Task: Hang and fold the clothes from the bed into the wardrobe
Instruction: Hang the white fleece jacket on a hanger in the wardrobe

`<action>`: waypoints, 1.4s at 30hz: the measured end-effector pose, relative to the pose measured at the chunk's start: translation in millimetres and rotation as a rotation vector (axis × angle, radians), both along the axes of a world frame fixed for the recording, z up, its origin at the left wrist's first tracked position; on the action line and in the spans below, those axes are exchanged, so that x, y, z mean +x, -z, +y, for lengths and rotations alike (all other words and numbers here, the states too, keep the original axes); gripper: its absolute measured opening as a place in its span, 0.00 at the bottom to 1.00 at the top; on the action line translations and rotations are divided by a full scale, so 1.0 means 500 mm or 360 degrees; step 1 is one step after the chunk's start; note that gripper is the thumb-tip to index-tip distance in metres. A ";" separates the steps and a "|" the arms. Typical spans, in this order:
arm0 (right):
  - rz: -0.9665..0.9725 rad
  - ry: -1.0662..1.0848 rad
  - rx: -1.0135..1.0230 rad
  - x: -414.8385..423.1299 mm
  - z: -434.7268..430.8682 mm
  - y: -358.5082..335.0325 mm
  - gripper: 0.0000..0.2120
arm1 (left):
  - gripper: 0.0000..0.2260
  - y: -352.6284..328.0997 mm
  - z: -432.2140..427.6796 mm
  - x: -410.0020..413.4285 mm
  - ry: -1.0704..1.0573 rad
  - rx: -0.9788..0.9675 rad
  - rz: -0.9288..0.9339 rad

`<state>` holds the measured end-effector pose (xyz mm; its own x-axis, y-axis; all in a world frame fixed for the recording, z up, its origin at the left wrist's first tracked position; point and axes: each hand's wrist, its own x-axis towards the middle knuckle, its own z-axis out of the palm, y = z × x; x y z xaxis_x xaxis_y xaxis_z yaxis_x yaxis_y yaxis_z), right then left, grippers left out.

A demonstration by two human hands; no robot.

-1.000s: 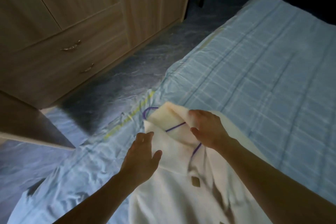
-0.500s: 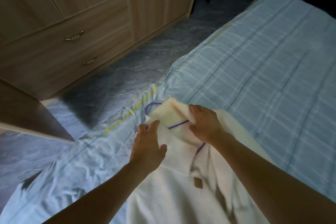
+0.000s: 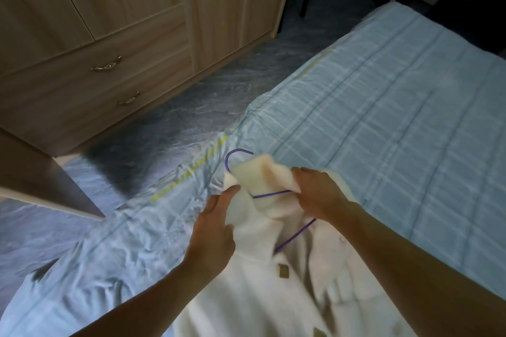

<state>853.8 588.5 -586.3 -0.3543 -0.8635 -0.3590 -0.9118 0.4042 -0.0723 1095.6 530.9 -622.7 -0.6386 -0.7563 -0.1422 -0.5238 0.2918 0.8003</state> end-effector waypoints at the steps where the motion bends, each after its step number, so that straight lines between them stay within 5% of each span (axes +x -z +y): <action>1: 0.0006 -0.0003 -0.0031 -0.003 0.011 -0.016 0.09 | 0.37 -0.011 0.002 -0.001 0.0027 -0.0035 0.0033; 12: -0.0373 0.0147 -0.0127 -0.013 0.103 -0.224 0.12 | 0.32 -0.221 -0.002 -0.043 0.0202 -0.0490 0.0269; 18: -0.0267 0.0149 -0.0256 -0.017 0.147 -0.330 0.22 | 0.35 -0.343 0.005 -0.038 0.0332 -0.0735 0.0314; 23: -0.0421 0.0184 -0.0481 0.005 0.188 -0.427 0.17 | 0.33 -0.454 0.009 -0.019 0.0368 -0.0816 0.0391; 35: -0.0038 0.0176 -0.1386 0.120 0.267 -0.787 0.12 | 0.35 -0.851 0.009 0.053 0.0351 -0.1195 0.0716; 42: 0.0165 0.0158 -0.1640 0.200 0.332 -1.030 0.12 | 0.20 -1.114 0.021 0.097 0.0287 -0.1533 0.0877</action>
<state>953.7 754.3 -71.1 -0.4274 -0.6997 0.5726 -0.8993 0.2643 -0.3483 1143.9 541.3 -65.5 -0.5451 -0.2888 0.7870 -0.0559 0.9492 0.3096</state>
